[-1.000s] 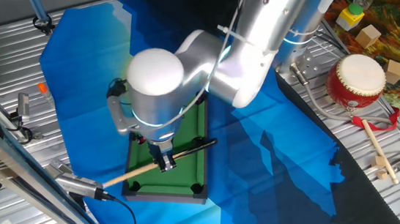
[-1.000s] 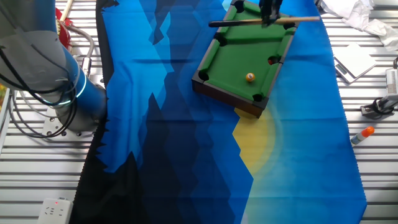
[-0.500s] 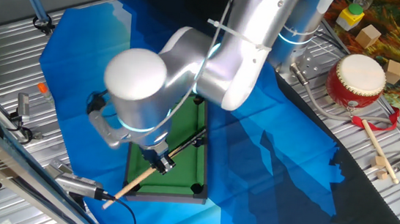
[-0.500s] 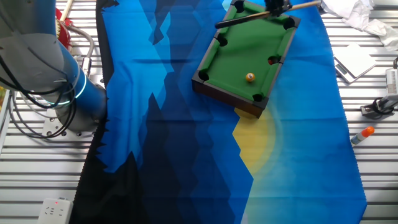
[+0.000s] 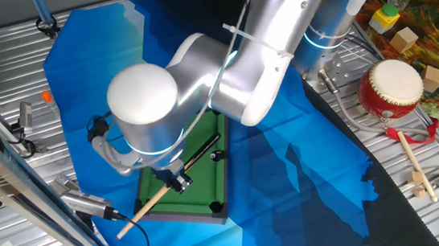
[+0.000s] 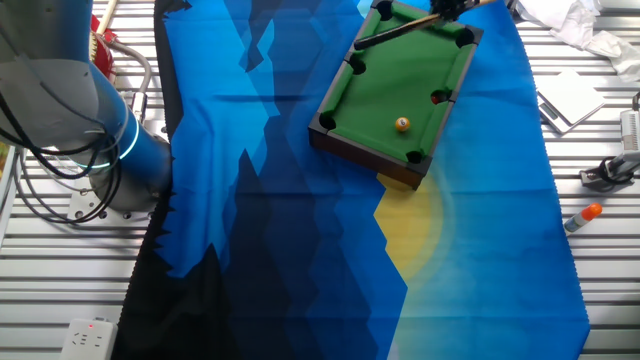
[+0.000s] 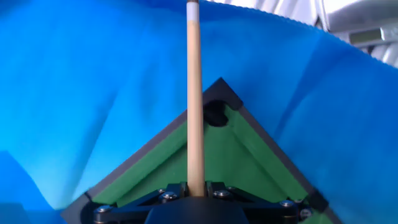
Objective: Hit the pool ball
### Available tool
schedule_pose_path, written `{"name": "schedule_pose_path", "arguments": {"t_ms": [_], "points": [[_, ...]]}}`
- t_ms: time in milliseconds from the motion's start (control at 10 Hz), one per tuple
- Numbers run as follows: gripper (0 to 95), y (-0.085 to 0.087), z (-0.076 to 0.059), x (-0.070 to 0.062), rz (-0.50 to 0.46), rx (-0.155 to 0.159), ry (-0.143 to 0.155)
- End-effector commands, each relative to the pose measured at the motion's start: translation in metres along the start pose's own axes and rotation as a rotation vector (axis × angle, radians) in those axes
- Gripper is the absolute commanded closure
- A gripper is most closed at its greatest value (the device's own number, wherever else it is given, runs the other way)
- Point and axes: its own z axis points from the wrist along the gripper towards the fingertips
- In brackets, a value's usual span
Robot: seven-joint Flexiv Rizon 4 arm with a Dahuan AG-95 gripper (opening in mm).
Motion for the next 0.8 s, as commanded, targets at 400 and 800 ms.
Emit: {"name": "schedule_pose_path", "arguments": {"t_ms": [400,800], "points": [[95.0,0.0005,0.0008,-0.0019,-0.265,0.05,0.022],[95.0,0.0006,0.0008,-0.0019,0.308,0.072,0.004]]}}
